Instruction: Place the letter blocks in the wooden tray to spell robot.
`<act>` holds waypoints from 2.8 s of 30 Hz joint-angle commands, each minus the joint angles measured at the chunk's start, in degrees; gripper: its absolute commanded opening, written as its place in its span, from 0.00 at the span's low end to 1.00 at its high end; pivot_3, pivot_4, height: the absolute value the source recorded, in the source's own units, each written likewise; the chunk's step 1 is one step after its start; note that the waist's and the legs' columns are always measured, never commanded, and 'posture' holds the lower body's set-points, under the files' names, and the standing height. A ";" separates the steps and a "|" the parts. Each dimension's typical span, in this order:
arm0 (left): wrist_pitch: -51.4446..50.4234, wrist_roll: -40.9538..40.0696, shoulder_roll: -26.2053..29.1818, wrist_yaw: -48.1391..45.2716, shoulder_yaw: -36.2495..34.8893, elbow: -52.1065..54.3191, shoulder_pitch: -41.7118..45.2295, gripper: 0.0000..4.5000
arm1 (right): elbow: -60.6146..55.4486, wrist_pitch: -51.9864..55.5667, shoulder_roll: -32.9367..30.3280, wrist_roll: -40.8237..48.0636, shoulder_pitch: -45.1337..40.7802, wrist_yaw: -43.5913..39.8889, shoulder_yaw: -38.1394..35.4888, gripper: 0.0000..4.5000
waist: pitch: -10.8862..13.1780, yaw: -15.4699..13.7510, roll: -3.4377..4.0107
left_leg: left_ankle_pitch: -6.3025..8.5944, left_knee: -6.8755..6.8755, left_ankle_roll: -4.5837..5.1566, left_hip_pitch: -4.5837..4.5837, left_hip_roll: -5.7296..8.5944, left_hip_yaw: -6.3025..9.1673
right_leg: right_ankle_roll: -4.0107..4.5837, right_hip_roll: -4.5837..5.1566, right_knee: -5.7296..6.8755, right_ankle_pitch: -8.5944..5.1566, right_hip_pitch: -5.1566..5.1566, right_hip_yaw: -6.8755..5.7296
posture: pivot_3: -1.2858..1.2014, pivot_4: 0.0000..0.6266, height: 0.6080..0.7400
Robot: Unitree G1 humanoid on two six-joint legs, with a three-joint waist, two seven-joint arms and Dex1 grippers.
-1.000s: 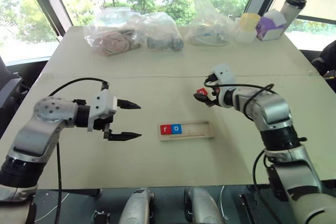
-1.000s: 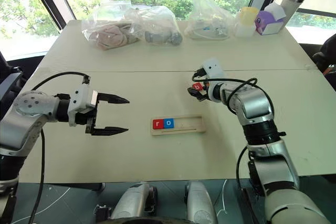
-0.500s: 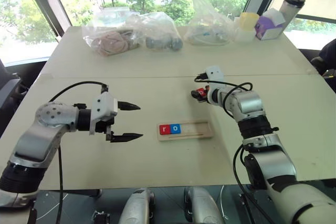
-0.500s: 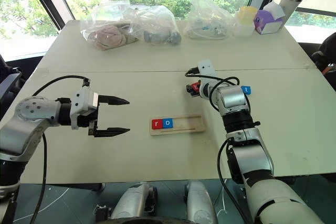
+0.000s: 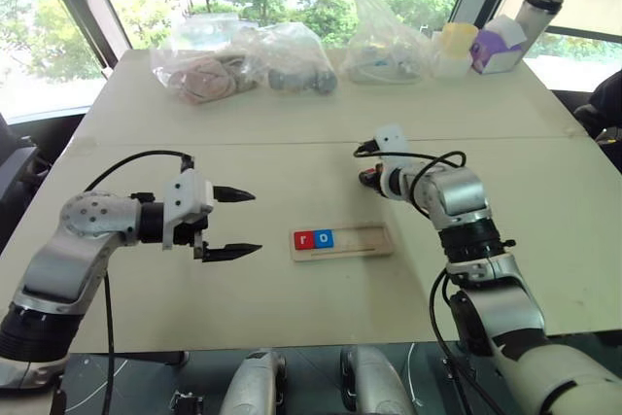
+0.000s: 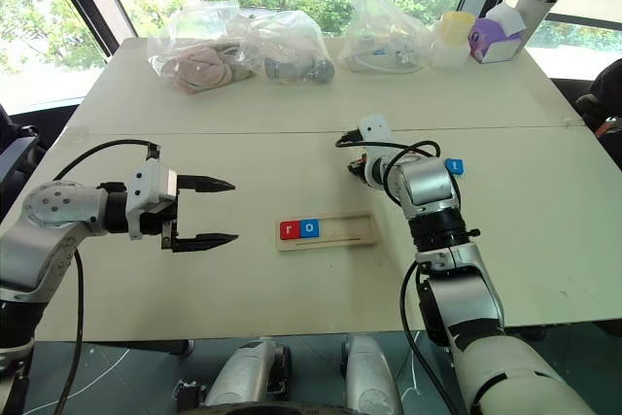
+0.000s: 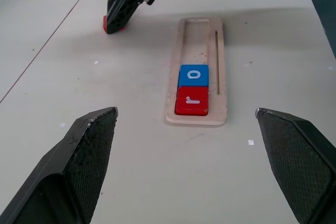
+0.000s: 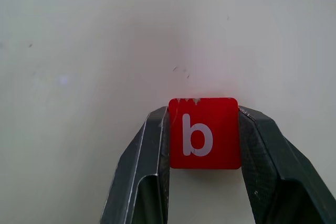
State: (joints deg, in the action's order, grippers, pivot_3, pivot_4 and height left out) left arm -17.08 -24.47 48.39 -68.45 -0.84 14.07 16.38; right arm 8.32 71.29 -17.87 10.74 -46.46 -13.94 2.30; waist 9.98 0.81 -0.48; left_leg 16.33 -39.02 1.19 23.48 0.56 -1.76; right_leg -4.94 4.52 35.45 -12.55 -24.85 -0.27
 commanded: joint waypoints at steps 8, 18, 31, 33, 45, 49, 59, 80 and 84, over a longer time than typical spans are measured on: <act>1.57 -1.42 -1.73 -3.13 1.37 -0.75 3.28 1.00 | -31.67 21.21 -11.63 16.35 9.15 3.62 -13.46 0.26 | 0.02 -0.09 0.02 | 0.01 0.04 0.01 0.04 0.00 0.03 | 0.17 0.03 -0.12 -0.10 0.03 0.01 | 0.52 0.24 1.00; 5.93 1.46 -2.72 -7.64 5.13 -3.47 10.36 1.00 | -36.67 21.21 -10.41 39.01 23.96 30.68 -23.64 0.26 | 0.03 0.17 0.03 | 0.00 0.02 0.02 0.02 -0.01 -0.05 | 0.03 -0.10 -0.11 -0.03 0.03 0.03 | 0.52 0.24 1.00; 6.40 1.89 -2.37 -8.21 5.16 -3.42 8.73 1.00 | -33.74 19.95 -7.82 72.22 27.72 64.44 -25.23 0.26 | 0.03 0.04 0.03 | 0.00 0.00 0.03 0.00 -0.11 -0.05 | 0.01 -0.36 -0.11 -0.04 0.05 0.08 | 0.52 0.24 1.00; 6.38 1.95 -2.32 -8.05 5.14 -3.18 8.51 1.00 | -32.28 15.51 -11.29 79.44 29.07 70.30 -22.45 0.26 | 0.03 0.00 0.03 | 0.00 0.01 0.03 0.00 -0.12 -0.05 | 0.01 -0.37 -0.11 -0.04 0.05 0.09 | 0.52 0.24 1.00; 5.72 1.80 -2.77 -6.62 4.99 -2.26 8.09 1.00 | -31.23 -8.69 -32.23 102.26 31.55 82.10 -3.61 0.56 | 0.05 0.04 -0.02 | 0.00 -0.03 0.03 0.00 -0.25 -0.09 | 0.12 -0.49 -0.26 -0.14 0.12 0.14 | 0.52 0.24 1.00; 5.71 1.81 -3.00 -6.20 5.13 -2.26 8.19 1.00 | -31.47 -11.78 -34.71 102.26 30.61 80.53 -1.07 0.87 | 0.05 -0.06 -0.02 | 0.00 -0.04 0.03 0.00 -0.27 -0.10 | 0.13 -0.50 -0.27 -0.15 0.12 0.15 | 0.52 0.24 1.00; 5.65 2.05 -3.72 -5.95 5.58 -2.83 8.70 1.00 | -30.63 -3.29 -43.80 95.22 14.87 53.18 1.32 0.87 | 0.06 -0.05 0.01 | 0.00 -0.05 0.03 0.00 -0.32 -0.13 | 0.15 -0.44 -0.33 -0.16 0.10 0.17 | 0.52 0.24 1.00; 5.63 2.15 -3.40 -5.08 5.12 -1.82 7.92 1.00 | -14.47 -63.86 -63.12 2.08 26.05 -54.90 12.09 0.87 | 0.16 0.01 0.09 | 0.16 -0.12 0.25 -0.11 -0.25 -0.91 | -0.13 0.03 -0.21 -0.21 -0.11 0.07 | 0.52 0.24 1.00; 5.59 2.17 -3.12 -4.86 5.01 -1.70 7.93 1.00 | -12.39 -62.35 -57.84 -1.07 21.34 -59.20 12.93 0.87 | 0.17 -0.18 0.10 | 0.16 -0.10 0.25 -0.10 -0.27 -0.90 | -0.15 -0.01 -0.09 -0.21 -0.18 0.07 | 0.52 0.24 1.00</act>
State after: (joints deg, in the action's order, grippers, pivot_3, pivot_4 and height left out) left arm -11.93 -21.88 44.68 -73.50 5.70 10.49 24.32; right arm -4.27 8.50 -76.41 10.75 -23.59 -71.28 15.70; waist 10.15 0.64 -0.37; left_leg 16.48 -39.14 1.43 23.38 0.29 -2.67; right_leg -5.08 4.53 35.36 -12.75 -25.03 -0.21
